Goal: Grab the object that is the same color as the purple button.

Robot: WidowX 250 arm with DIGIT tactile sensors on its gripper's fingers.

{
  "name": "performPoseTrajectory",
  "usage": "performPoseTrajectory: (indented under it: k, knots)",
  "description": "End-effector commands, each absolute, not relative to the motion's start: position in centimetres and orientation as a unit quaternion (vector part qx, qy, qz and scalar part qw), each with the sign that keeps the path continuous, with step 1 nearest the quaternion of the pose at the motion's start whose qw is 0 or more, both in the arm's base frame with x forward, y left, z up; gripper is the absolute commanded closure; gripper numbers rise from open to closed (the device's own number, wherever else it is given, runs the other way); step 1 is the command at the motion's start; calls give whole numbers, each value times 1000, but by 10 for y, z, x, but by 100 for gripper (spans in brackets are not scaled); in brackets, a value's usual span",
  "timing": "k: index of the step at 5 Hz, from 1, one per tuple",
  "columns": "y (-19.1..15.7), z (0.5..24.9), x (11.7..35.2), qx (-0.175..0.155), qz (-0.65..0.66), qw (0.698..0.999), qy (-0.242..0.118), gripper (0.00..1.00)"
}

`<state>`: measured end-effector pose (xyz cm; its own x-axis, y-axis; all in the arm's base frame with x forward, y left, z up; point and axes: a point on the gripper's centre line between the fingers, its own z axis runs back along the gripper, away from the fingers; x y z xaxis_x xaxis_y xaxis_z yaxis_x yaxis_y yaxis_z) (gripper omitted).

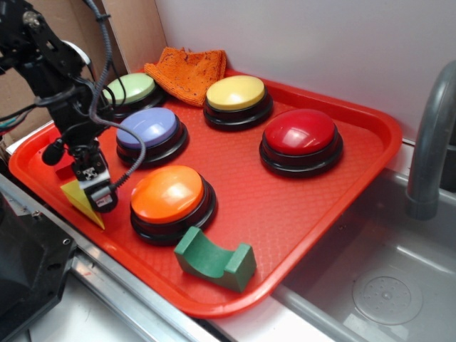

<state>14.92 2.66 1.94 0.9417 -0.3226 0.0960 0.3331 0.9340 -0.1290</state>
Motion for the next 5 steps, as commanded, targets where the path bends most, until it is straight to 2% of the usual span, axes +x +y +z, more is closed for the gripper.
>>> performPoseTrajectory:
  k: [1,2,3,5]
  knots:
    - [35,12,157,-87,-128,987,-35,81]
    - [36,12,155,-86,-118,989,-35,86]
    - [37,17,154,-82,-112,990,-40,100]
    - [40,70,156,14,-61,997,-36,100]
